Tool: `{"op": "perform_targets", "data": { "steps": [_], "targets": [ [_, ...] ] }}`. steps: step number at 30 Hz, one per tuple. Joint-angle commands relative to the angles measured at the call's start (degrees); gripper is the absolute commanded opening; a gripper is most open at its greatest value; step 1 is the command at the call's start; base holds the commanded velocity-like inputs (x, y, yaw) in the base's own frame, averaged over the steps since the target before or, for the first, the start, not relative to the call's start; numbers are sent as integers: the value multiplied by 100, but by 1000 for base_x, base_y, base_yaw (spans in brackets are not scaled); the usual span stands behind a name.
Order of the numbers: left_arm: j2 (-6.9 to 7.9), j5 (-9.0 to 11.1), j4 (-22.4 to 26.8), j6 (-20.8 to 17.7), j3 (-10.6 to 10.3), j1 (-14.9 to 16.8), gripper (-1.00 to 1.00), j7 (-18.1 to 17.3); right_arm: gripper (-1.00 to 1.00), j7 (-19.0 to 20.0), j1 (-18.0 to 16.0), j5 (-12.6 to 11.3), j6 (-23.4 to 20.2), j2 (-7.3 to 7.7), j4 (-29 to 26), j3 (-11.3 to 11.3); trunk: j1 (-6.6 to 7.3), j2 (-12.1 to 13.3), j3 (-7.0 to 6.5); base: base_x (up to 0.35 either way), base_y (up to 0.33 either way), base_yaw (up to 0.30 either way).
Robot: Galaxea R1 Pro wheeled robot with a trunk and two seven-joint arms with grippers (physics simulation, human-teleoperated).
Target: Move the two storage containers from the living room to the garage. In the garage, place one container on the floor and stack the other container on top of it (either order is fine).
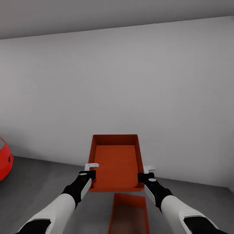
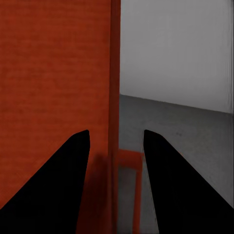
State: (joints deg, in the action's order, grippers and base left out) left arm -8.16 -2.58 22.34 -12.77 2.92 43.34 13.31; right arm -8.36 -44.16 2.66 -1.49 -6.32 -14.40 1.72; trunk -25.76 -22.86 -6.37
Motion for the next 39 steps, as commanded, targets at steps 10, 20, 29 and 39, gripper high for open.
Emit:
{"op": "perform_targets", "data": {
  "steps": [10,20,29,39],
  "targets": [
    [-10,-8,24,433,16,-2,-100,-13,-100,-1,-1,-72,-23,-27,16,-5,-2,-5,3,0,0,-240],
    [-10,-9,24,433,16,-1,-100,-13,-100,-4,0,-72,-6,-20,16,-5,-2,-5,3,0,0,-192],
    [-12,-6,24,433,16,-1,-100,-13,-100,1,1,-72,-11,-20,16,-5,-2,-5,3,0,0,-9],
    [-10,-10,24,432,16,-1,-100,-13,-100,1,-1,-72,17,-18,16,-5,-2,-5,3,135,0,0]
  ]
}}
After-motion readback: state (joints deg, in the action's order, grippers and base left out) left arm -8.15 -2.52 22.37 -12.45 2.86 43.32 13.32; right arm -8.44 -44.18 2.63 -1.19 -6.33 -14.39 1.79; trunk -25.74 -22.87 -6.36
